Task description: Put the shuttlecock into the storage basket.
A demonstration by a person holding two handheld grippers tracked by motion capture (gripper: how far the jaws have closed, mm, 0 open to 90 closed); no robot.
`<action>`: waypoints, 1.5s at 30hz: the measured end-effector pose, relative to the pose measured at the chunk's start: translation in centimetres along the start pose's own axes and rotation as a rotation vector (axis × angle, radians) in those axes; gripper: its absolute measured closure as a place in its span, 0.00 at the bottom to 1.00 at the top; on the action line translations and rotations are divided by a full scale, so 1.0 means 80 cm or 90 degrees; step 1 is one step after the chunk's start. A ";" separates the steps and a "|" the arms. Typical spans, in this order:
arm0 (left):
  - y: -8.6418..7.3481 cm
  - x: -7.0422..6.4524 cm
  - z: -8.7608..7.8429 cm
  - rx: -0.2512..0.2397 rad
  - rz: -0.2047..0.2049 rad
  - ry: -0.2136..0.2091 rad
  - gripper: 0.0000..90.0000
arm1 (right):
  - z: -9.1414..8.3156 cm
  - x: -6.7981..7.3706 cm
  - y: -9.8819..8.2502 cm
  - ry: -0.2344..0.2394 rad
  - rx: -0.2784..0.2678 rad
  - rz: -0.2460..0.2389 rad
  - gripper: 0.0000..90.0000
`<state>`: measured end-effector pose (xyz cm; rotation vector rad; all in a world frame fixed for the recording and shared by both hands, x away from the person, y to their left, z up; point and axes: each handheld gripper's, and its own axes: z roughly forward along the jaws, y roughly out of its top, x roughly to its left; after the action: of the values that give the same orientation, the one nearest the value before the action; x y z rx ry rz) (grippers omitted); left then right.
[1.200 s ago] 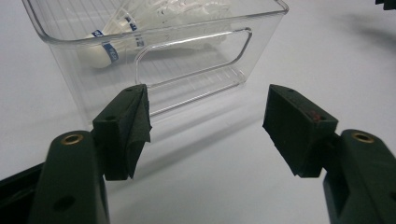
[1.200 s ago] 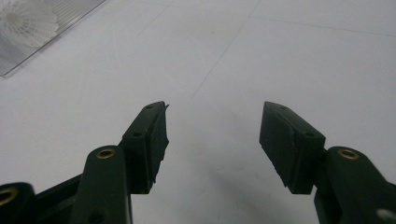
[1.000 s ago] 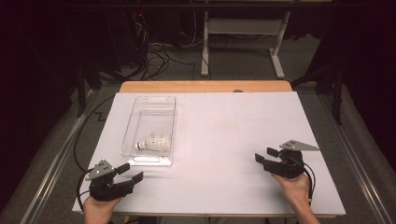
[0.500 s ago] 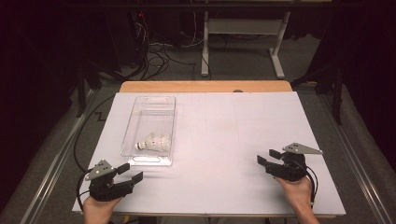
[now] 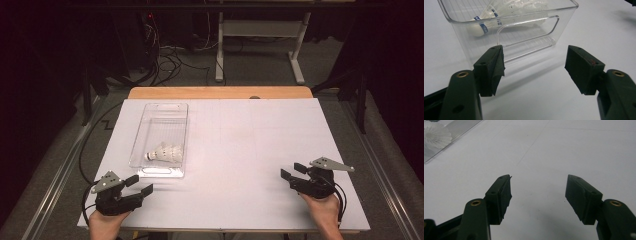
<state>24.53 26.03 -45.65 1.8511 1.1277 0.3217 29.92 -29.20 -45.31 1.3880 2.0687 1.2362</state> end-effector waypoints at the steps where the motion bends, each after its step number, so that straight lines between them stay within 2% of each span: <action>1: 0.000 0.000 0.000 0.000 0.000 0.000 0.36 | 0.000 0.000 -0.001 0.000 -0.001 0.000 0.42; 25: 0.000 0.000 0.000 -0.003 -0.003 -0.003 0.36 | -0.012 -0.004 -0.021 -0.006 -0.014 0.008 0.39; 45: 0.000 0.002 -0.002 -0.005 -0.006 -0.004 0.36 | -0.029 -0.013 -0.034 -0.007 -0.033 0.034 0.37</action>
<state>24.51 26.24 -45.61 1.8392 1.1290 0.3144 27.27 -31.59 -46.42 1.4322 1.9895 1.2921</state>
